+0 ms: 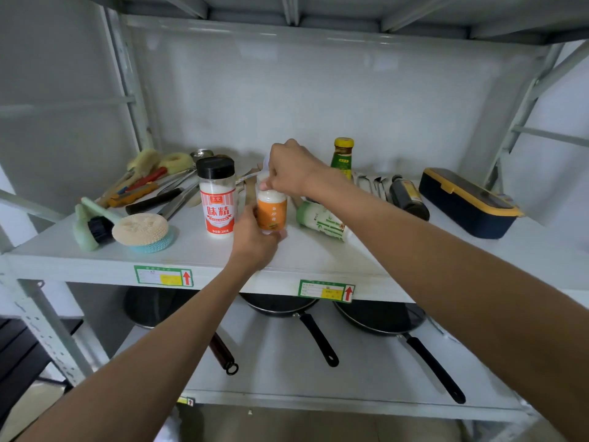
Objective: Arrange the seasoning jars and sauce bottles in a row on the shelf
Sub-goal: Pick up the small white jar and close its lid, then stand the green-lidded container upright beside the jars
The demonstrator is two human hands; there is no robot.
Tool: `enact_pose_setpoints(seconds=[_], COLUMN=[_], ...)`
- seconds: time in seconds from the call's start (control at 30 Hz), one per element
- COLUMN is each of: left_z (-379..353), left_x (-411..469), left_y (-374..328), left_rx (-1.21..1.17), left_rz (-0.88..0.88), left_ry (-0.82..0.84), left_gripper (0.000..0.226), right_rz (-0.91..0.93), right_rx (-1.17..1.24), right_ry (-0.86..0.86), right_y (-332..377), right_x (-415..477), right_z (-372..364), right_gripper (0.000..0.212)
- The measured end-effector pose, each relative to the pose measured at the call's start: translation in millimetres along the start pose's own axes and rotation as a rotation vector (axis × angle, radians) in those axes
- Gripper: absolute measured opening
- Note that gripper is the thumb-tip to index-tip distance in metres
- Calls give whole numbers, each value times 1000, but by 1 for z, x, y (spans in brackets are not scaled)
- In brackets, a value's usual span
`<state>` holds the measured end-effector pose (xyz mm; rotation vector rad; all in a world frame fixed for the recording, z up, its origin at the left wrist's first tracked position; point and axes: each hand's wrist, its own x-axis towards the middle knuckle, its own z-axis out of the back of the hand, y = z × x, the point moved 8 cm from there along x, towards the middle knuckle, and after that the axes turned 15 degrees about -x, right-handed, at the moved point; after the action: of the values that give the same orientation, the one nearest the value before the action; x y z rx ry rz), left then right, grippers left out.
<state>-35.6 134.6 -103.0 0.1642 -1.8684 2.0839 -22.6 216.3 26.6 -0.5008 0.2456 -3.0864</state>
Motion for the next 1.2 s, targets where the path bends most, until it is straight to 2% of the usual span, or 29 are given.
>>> enact_pose_setpoints(seconds=[0.17,0.3,0.4,0.53,0.63,0.8,0.93,1.1,1.2], left_z=[1,2,1,2,1,1,1,2,2], left_x=[-1,-3,-4,-5,-5,-5,-6,-7,-7], left_y=[-1,-3,-4,-4,-3,-3,-4,-4,-5], left_rx=[-3,-2,8,5,12,8,12,23,24], left_rz=[13,18,17,14,19,31,32,20,14], left_ry=[-12,-5,-8,-15,-11,-8,-10,-8,-8], left_gripper=[58,58,60,60,62,63,62,61,61], right_rz=[-25,-69,-126,-268,-326,-287,-310,-307,-339], right_rx=[32,306,410,225,88,-149,-213,-198,-99], right_ry=[-2,51,12,136,216,298,311,250,240], right_y=[-5,-19,-40,-73,-83,-75,-75,-78,-81], right_x=[-3,-9,-20,-33,-46,-62,-62,-64,-68], right_z=[-2,-2,2,-32,-53,-65,-76,-78,-76], right_gripper=[43,43,31,22,38,52,61,38,43])
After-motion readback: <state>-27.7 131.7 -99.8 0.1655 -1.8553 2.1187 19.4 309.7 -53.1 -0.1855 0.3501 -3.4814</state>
